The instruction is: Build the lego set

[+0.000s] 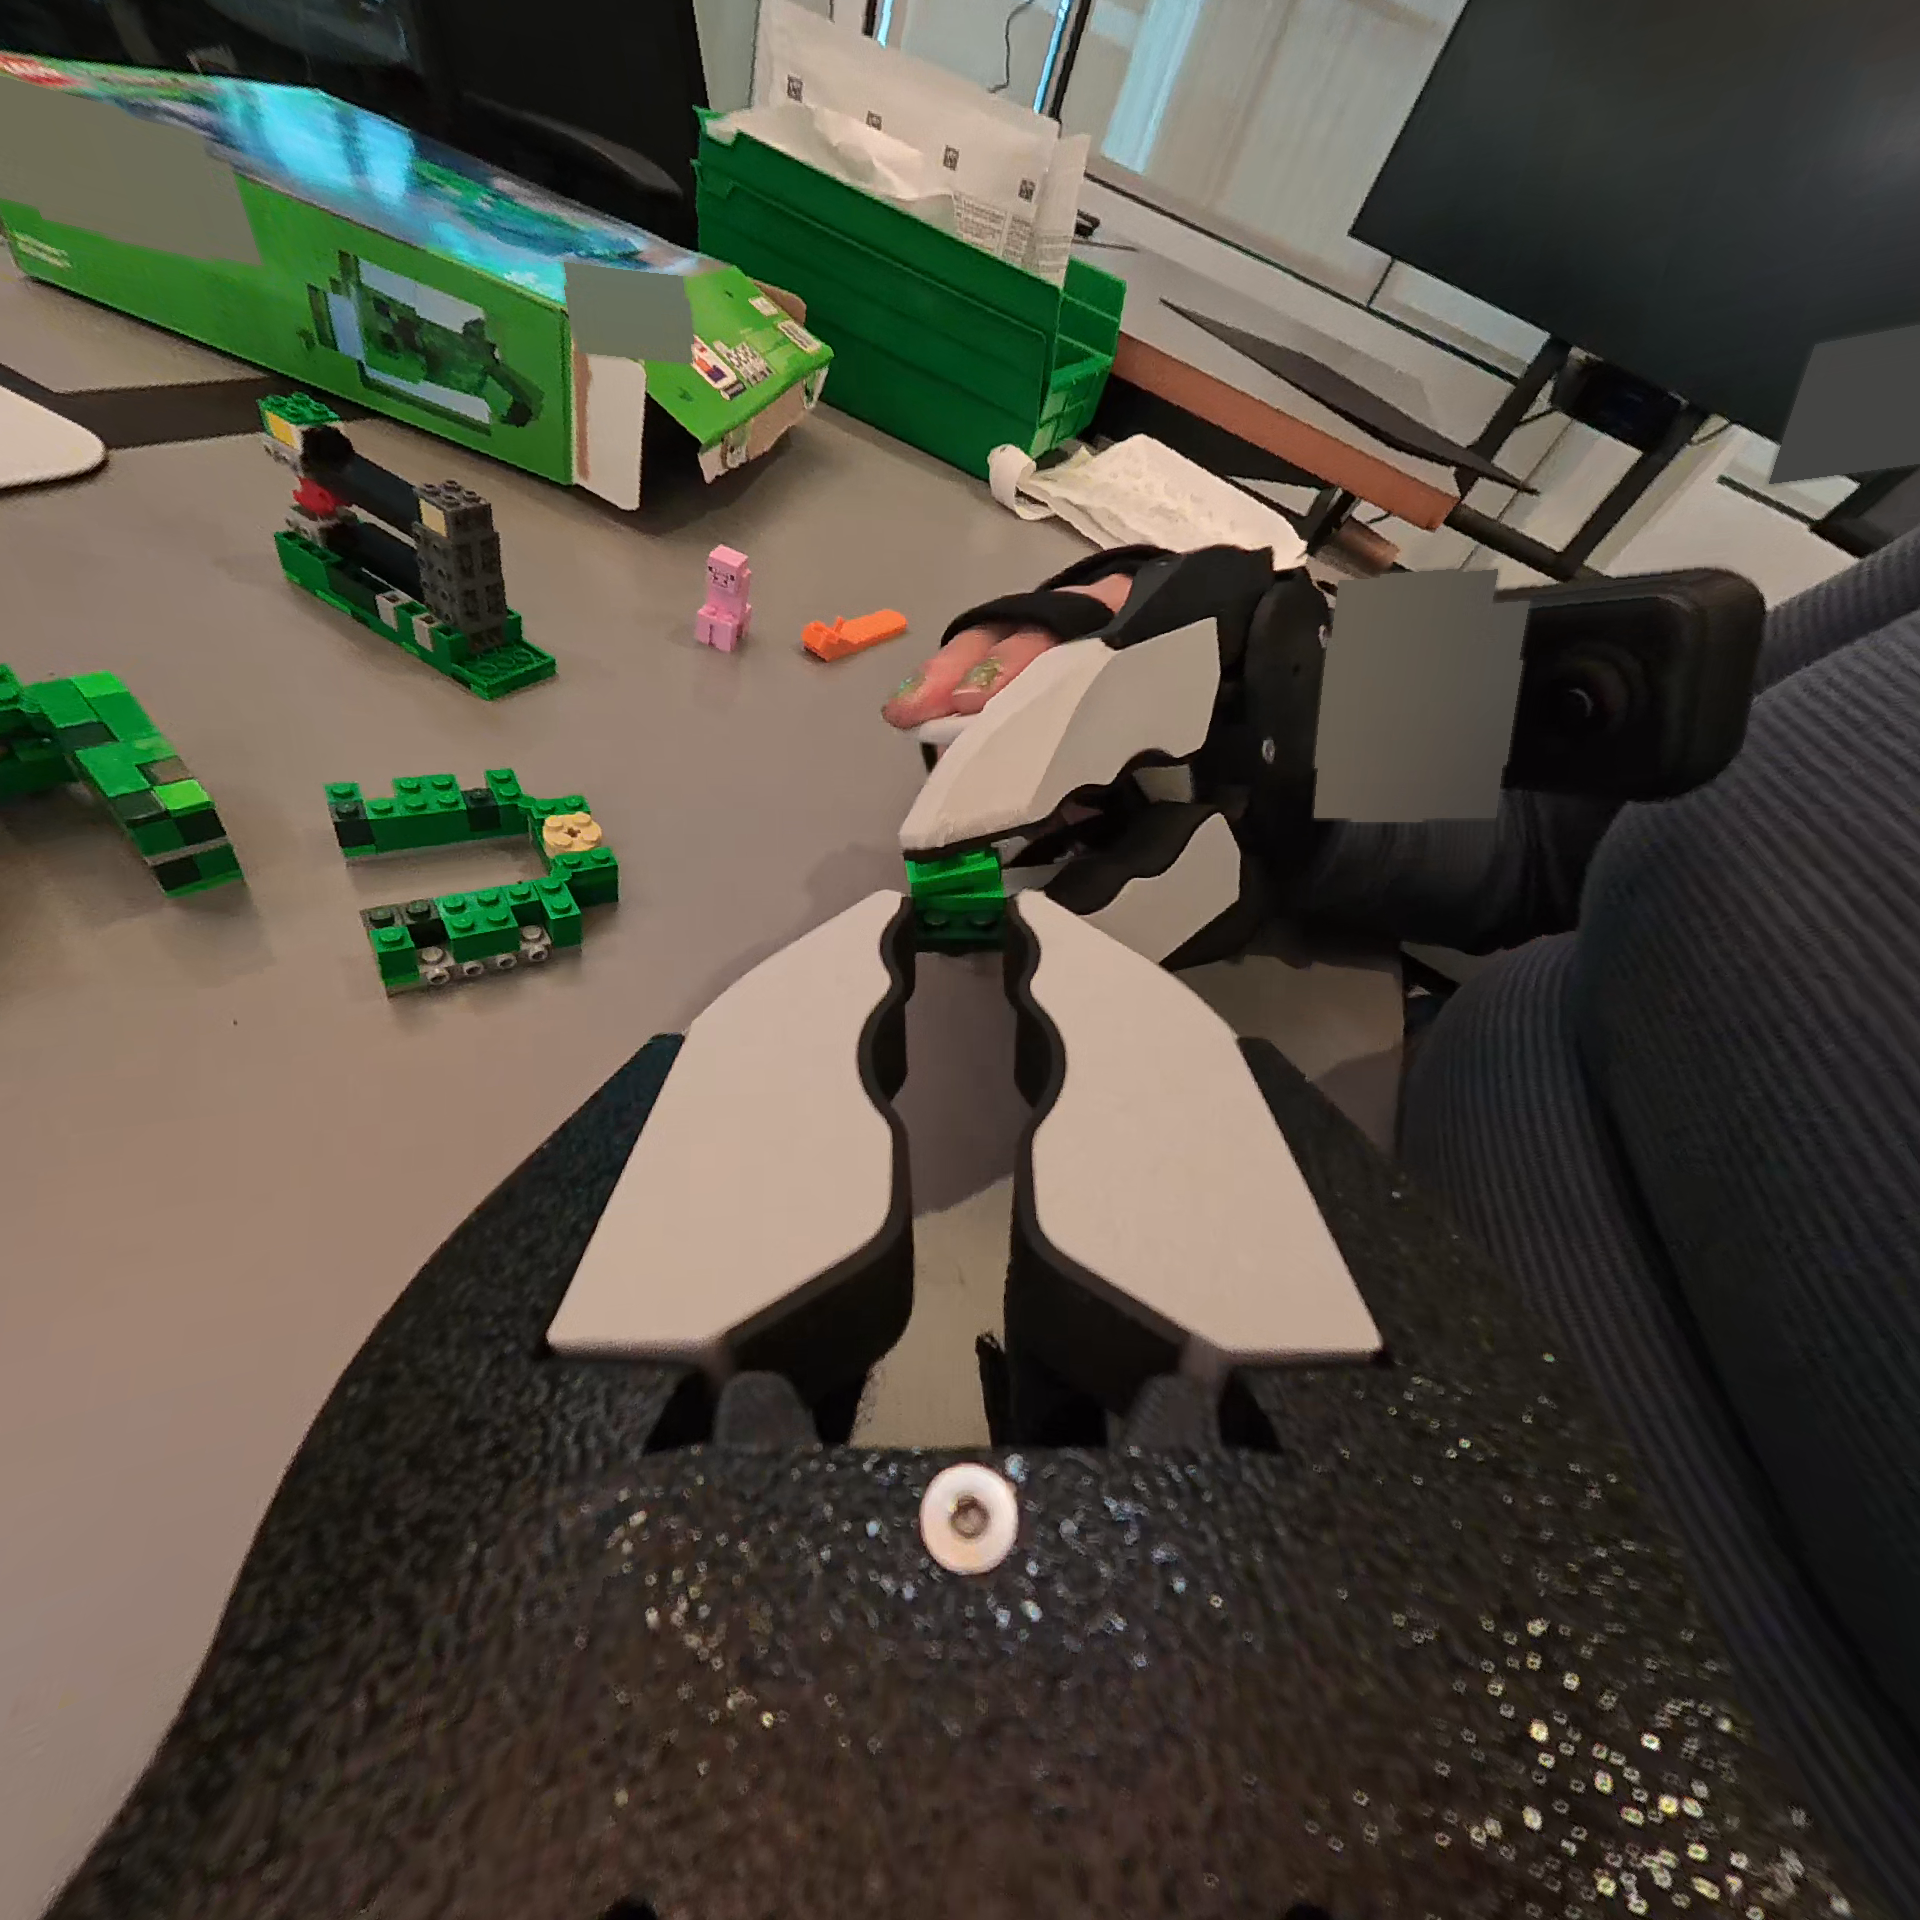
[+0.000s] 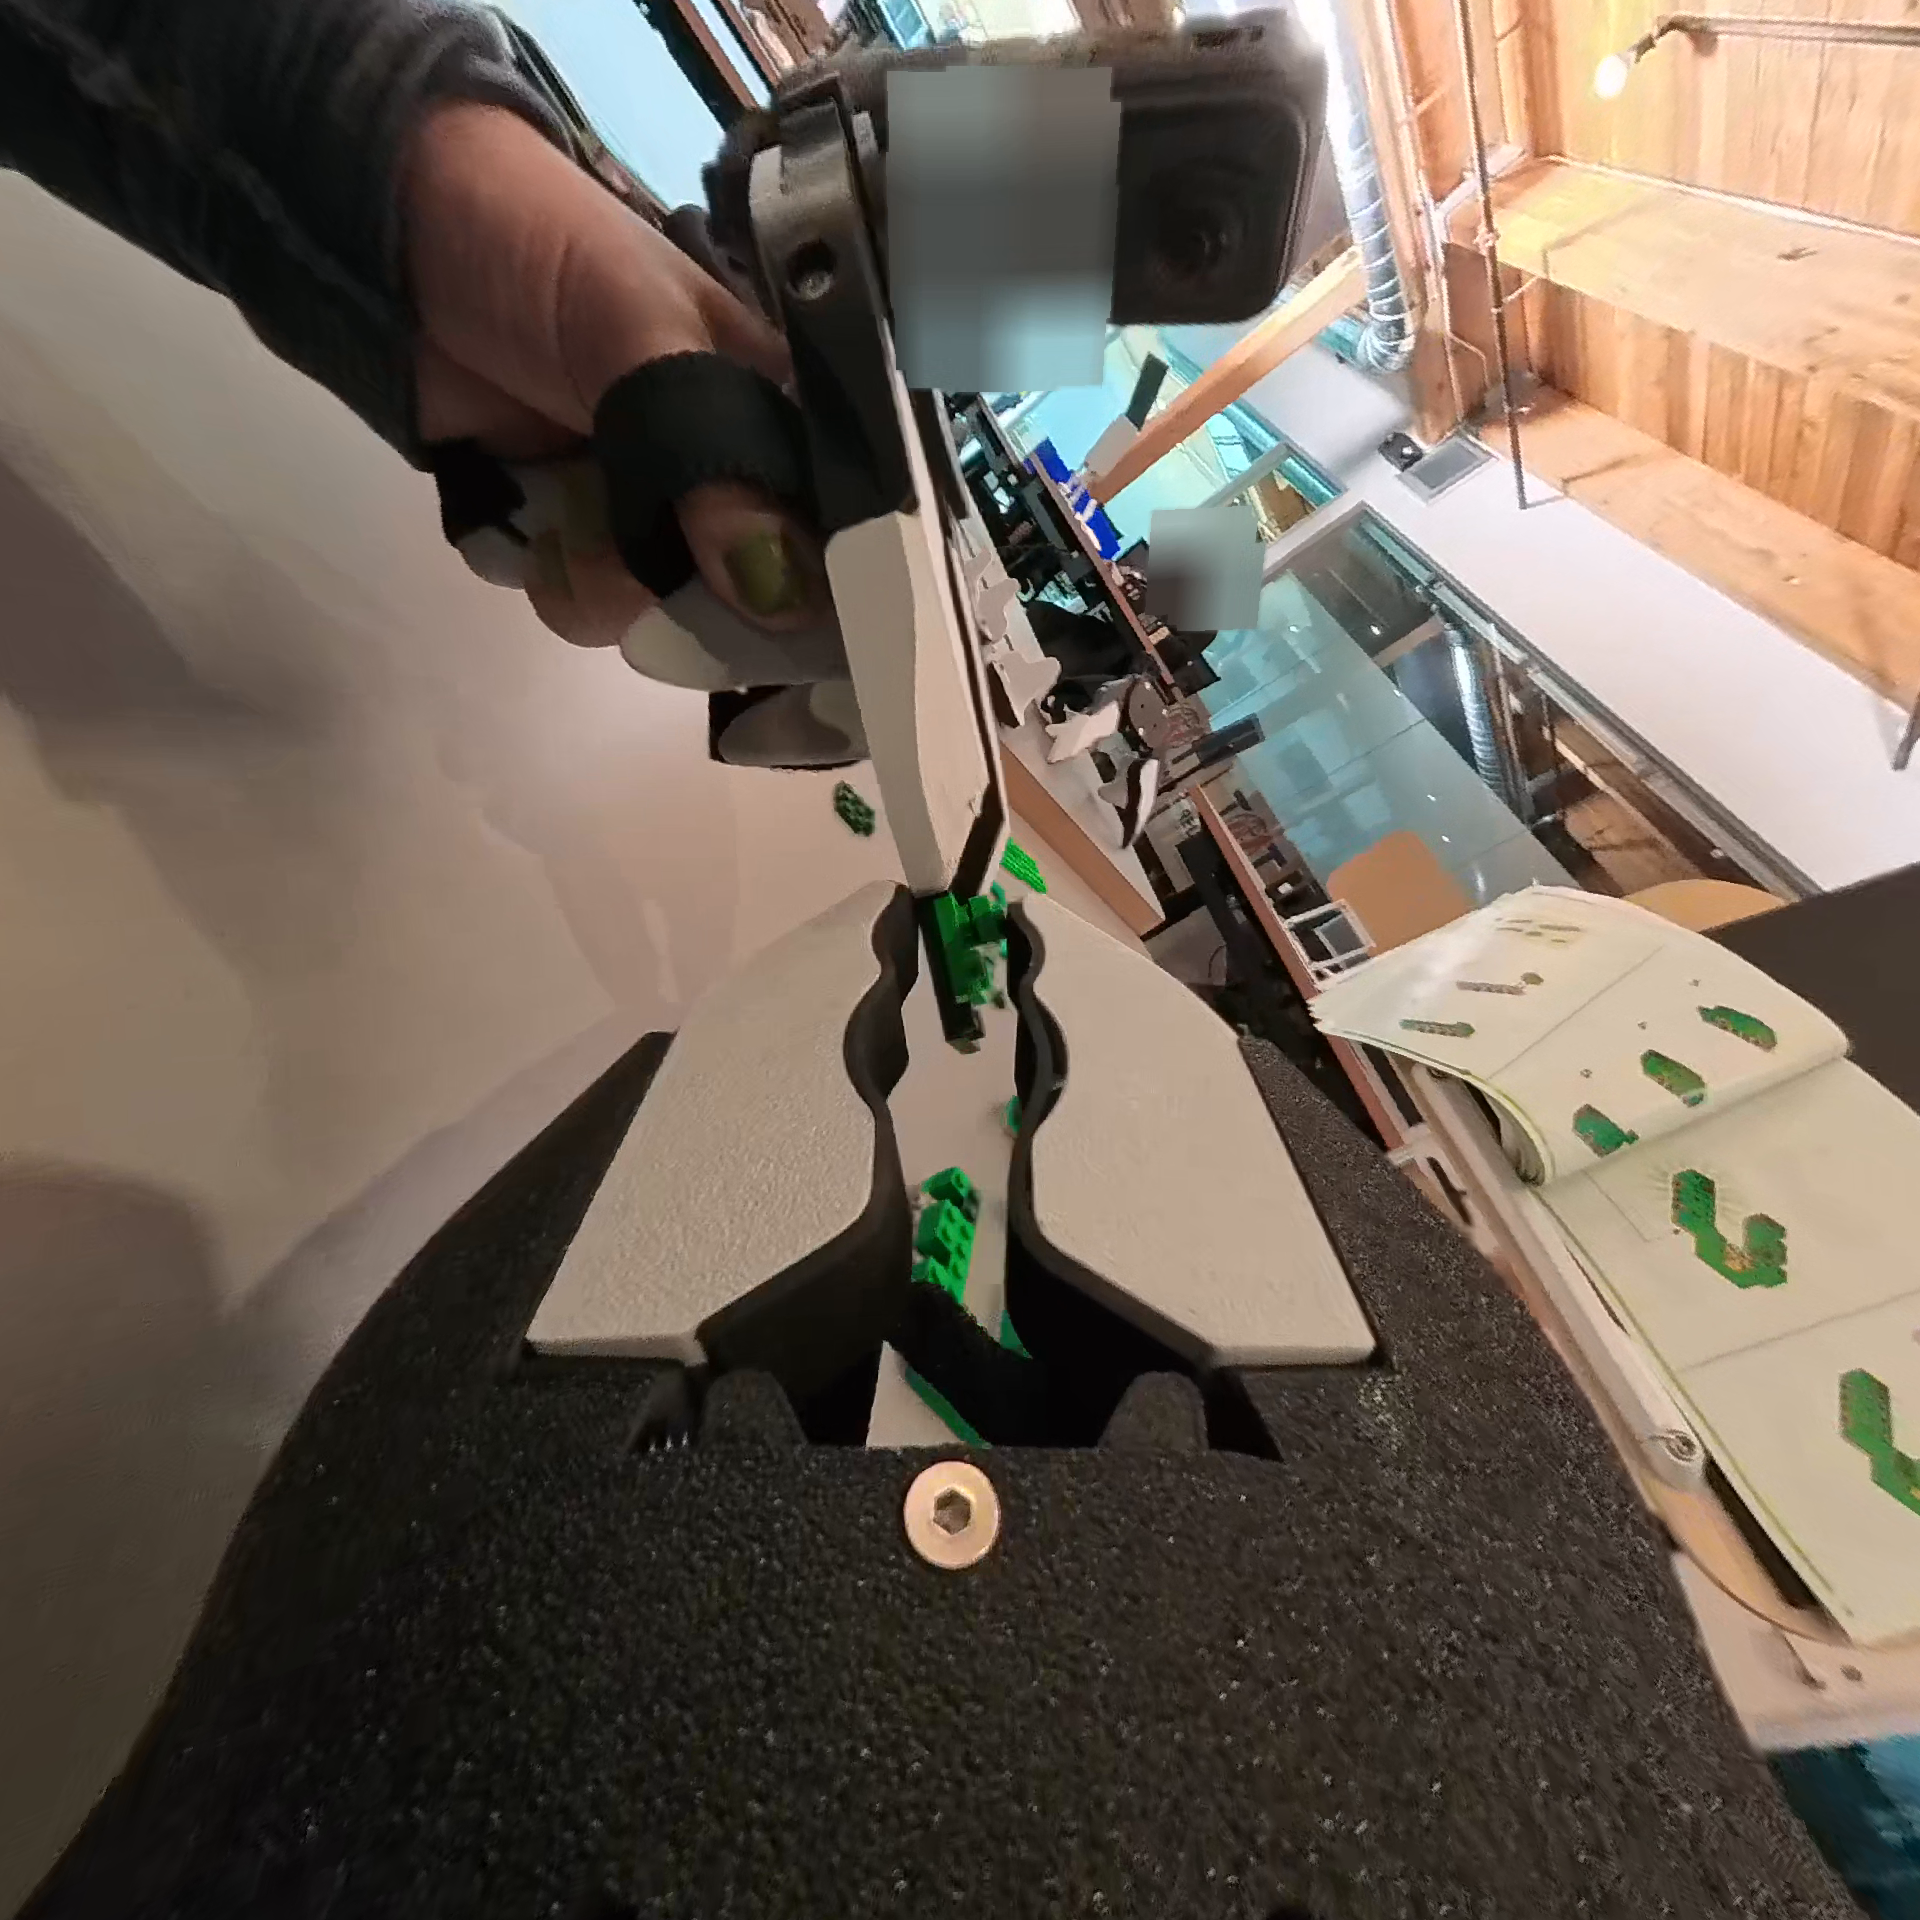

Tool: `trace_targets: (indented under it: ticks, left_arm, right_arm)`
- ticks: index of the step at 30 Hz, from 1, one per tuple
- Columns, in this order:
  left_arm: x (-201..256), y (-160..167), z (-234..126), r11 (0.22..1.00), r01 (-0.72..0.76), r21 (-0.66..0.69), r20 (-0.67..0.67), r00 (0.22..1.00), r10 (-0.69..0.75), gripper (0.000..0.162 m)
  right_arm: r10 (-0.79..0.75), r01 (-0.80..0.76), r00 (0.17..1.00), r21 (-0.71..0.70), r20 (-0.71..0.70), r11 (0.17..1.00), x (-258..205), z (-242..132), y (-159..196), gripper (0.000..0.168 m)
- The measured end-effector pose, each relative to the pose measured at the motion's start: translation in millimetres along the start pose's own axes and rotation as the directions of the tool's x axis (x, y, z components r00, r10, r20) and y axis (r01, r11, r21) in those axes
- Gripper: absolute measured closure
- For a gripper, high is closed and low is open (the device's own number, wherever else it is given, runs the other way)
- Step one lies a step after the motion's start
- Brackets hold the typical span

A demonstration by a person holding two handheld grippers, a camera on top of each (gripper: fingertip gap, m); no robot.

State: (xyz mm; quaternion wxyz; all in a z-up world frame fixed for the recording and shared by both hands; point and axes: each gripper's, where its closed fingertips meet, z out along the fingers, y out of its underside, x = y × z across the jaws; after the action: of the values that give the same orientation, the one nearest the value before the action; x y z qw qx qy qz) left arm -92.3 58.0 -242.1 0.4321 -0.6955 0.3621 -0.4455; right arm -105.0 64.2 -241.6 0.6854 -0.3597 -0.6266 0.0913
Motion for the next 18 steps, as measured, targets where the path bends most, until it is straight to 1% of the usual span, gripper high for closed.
trace_targets:
  ticks: [5, 7, 10, 18]
  left_arm:
    - [-5.2, -6.8, 0.0, 0.998, 0.015, 0.066, 0.058, 0.998, -0.019, 0.147]
    - [-6.2, -6.9, 0.1, 0.997, 0.02, 0.081, 0.068, 0.997, -0.025, 0.147]
    - [-6.7, -5.5, 0.1, 0.996, 0.029, 0.083, 0.066, 0.997, -0.034, 0.147]
    - [-9.2, -0.9, 2.8, 0.999, 0.03, 0.034, 0.084, 0.996, -0.033, 0.147]
  right_arm:
    - [-0.087, 0.083, 0.992, -0.051, -0.094, 0.995, 7.8, 2.1, 2.7, 0.154]
    - [-0.092, 0.086, 0.99, -0.06, -0.106, 0.994, 8.1, 2.6, 3.5, 0.155]
    - [-0.098, 0.093, 0.991, -0.059, -0.096, 0.994, 6.7, 3.0, 4.6, 0.155]
    - [-0.275, 0.268, 0.961, -0.123, -0.044, 0.956, 3.3, 2.7, 10.1, 0.156]
